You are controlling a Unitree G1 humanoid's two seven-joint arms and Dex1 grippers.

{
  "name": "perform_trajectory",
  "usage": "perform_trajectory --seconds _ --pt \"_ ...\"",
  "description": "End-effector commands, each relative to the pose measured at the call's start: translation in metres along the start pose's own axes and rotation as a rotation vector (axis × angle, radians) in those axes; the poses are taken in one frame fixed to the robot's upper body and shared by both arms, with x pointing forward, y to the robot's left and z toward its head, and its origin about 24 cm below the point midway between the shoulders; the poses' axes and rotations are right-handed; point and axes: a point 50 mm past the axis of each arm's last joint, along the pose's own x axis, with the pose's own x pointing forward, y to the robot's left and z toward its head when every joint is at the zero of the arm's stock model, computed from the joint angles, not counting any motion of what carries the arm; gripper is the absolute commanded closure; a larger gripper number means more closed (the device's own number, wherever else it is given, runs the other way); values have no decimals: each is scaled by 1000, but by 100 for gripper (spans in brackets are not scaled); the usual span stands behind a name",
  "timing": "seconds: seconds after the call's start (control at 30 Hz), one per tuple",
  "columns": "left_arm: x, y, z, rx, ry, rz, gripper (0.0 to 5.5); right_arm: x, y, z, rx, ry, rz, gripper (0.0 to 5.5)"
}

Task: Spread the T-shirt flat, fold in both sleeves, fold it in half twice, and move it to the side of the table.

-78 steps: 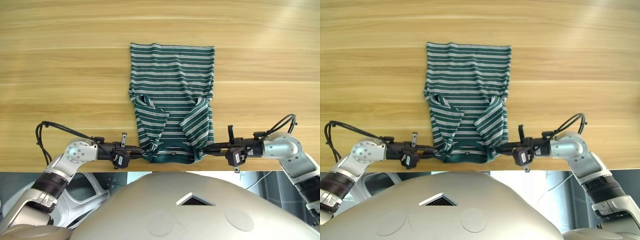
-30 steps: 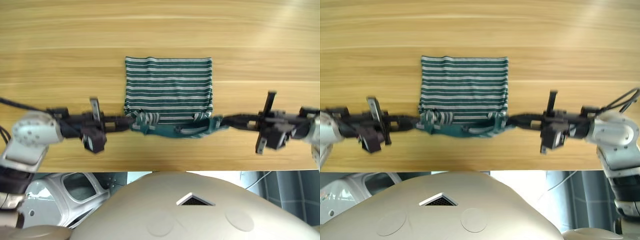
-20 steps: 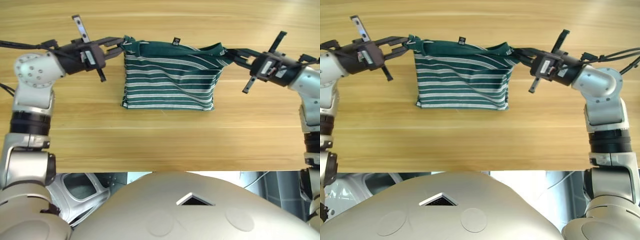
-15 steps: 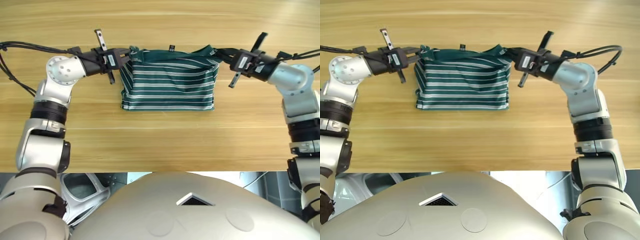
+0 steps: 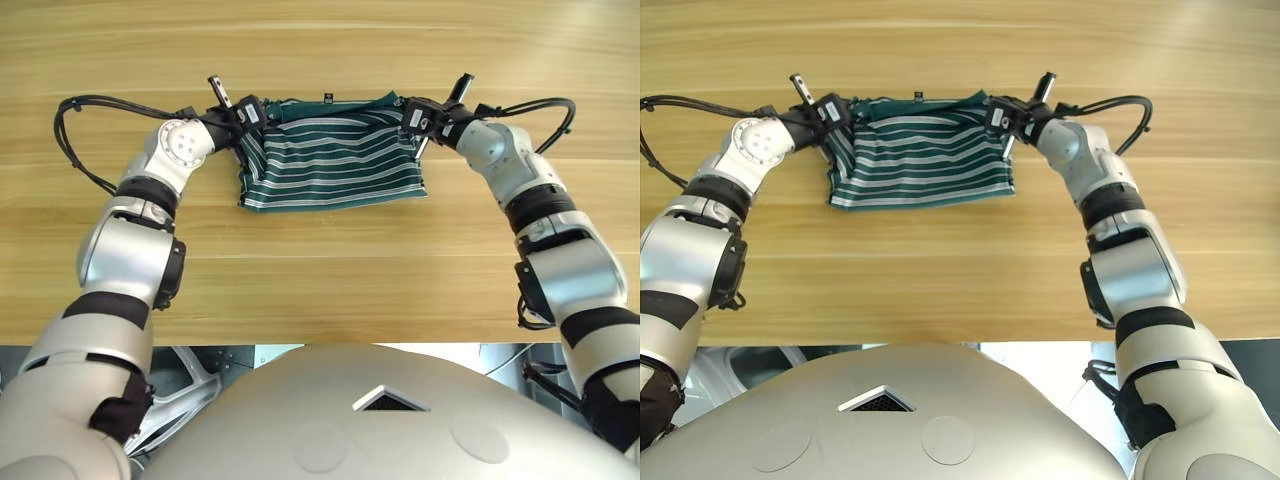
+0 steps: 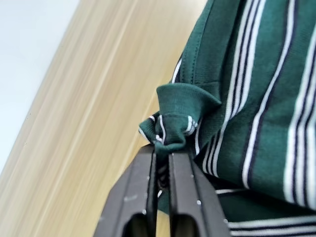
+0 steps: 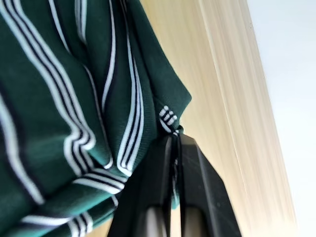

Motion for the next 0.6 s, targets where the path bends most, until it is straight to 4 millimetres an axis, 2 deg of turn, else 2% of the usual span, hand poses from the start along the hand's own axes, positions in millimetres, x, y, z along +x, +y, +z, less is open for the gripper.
perform_trajectory --seconds 0.03,0.13,0.17,0.3,0.37,0.47,0.53,0.6 --pt "1 7 5 -73 -29 -10 475 3 -4 -3 22 34 -25 550" --pt "1 9 7 -207 -73 -31 441 2 -5 -8 101 45 -46 550" --pt "0 13 10 -290 -107 -25 420 1 -7 -9 145 41 -68 515" --pt "-4 29 13 -543 -211 19 365 0 -17 -7 366 -21 -133 457" --pt "-4 36 11 -644 -208 86 323 0 -25 -6 512 -73 -185 413" --pt "-9 52 4 -865 -210 300 284 -2 -43 -4 821 -183 -294 368" --pt "-14 61 4 -1023 -326 369 247 -4 -49 -6 960 -237 -334 327" --pt "-20 66 4 -1162 -497 378 214 -7 -49 -12 1010 -234 -362 290"
